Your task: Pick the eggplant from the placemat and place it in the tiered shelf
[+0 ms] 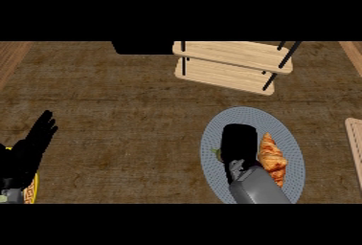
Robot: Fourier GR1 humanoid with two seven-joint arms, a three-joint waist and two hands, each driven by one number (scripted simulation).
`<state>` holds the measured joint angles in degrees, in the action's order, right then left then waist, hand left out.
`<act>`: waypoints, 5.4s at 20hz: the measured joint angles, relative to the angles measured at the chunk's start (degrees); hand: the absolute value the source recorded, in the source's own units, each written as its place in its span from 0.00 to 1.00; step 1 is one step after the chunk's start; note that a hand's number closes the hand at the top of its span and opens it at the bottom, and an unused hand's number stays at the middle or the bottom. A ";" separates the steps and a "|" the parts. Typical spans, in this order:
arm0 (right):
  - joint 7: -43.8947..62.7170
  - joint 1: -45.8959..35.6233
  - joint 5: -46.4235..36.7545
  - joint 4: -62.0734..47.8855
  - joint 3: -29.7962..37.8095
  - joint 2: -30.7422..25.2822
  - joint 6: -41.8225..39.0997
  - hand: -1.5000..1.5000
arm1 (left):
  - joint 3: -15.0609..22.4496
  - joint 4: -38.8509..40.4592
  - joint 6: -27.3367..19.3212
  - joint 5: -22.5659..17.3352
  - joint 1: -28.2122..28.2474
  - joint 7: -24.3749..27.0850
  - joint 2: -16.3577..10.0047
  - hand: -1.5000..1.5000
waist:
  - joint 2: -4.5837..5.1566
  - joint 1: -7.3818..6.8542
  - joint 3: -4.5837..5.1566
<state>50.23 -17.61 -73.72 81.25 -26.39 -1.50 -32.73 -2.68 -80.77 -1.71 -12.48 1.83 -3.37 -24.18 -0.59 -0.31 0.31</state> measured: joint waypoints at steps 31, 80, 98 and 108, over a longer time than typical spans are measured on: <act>8.14 -23.87 29.24 28.90 5.59 1.17 15.55 1.00 | -2.38 0.88 1.68 3.10 -1.92 -1.73 2.41 0.50 | 0.30 0.13 -0.29; -6.06 -54.32 19.08 -17.12 33.22 -13.69 23.52 0.00 | -4.76 0.69 3.99 5.86 -2.24 -1.63 4.90 0.50 | 0.76 -0.39 -0.30; -15.54 -54.76 24.53 -27.39 40.22 -15.58 32.68 0.00 | -6.03 1.61 5.27 6.81 -1.79 -0.51 5.86 0.50 | 0.64 -0.24 -0.31; -12.05 -53.15 36.10 -15.70 47.97 -16.11 31.12 0.00 | -7.05 -0.16 5.48 6.53 -1.35 -2.48 5.56 0.50 | 0.25 0.63 -0.33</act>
<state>38.18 -70.76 -37.62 65.55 21.58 -17.62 -1.61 -9.72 -80.93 3.77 -5.95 0.48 -5.85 -18.62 -0.34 0.32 -0.02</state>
